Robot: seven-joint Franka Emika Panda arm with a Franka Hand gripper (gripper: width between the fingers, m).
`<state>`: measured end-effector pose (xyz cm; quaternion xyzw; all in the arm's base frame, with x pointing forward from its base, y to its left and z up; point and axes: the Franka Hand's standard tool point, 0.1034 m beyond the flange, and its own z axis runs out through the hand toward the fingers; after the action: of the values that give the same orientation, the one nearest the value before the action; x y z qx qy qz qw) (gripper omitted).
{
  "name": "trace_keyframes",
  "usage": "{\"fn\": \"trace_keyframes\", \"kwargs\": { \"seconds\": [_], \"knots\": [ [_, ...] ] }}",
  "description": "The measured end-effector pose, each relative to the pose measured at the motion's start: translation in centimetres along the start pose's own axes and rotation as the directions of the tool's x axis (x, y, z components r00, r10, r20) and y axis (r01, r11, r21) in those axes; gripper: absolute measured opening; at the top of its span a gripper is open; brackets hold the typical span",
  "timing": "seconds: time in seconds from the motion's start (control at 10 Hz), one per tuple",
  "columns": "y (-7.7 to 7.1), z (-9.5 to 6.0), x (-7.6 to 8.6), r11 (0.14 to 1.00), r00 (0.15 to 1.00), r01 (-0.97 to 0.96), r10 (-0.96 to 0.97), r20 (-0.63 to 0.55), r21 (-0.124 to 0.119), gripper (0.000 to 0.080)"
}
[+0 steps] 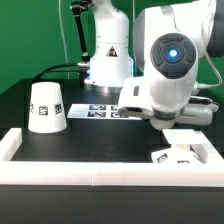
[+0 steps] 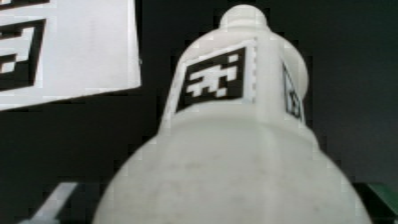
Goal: Assemble lamp
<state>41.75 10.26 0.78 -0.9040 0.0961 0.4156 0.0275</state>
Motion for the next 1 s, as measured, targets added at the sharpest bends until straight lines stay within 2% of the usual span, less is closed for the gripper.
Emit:
{"fn": "trace_keyframes", "kwargs": {
  "seconds": [0.4,0.5,0.6,0.8,0.9,1.0],
  "knots": [
    [0.4,-1.2,0.4,1.000,1.000,0.016,-0.016,-0.014,0.011,0.0574],
    [0.5,-2.0,0.3,0.999,0.999,0.035,-0.035,-0.013,0.014,0.0574],
    [0.7,-3.3,0.1,0.998,0.998,0.057,-0.057,-0.015,0.018,0.0575],
    [1.1,-7.4,-1.3,0.996,0.996,0.080,-0.079,-0.030,0.035,0.0576],
    [1.1,-9.6,-1.3,0.995,0.995,0.087,-0.085,-0.046,0.045,0.0576],
    [1.2,-10.9,-1.5,0.995,0.995,0.091,-0.089,-0.048,0.048,0.0576]
  ]
}}
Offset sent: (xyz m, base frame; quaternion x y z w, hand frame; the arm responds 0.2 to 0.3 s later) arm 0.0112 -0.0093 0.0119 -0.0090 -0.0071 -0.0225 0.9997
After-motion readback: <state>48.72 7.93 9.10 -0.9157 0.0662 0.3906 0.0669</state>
